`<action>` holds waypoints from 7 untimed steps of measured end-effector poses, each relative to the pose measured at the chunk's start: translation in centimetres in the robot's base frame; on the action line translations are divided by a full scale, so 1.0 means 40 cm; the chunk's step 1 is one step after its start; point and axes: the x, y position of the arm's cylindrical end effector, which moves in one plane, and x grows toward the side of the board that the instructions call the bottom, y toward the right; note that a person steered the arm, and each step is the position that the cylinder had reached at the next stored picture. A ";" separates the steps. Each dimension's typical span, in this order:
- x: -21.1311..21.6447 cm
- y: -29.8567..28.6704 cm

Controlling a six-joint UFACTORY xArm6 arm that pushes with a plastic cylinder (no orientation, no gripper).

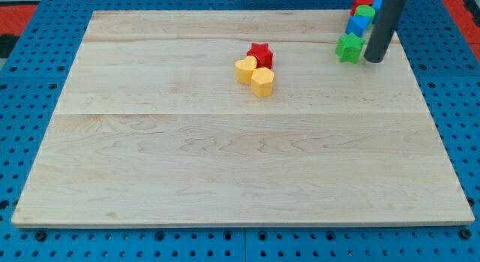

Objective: Move green star to the yellow hexagon

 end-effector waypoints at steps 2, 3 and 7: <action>-0.078 0.017; -0.077 -0.060; -0.069 -0.185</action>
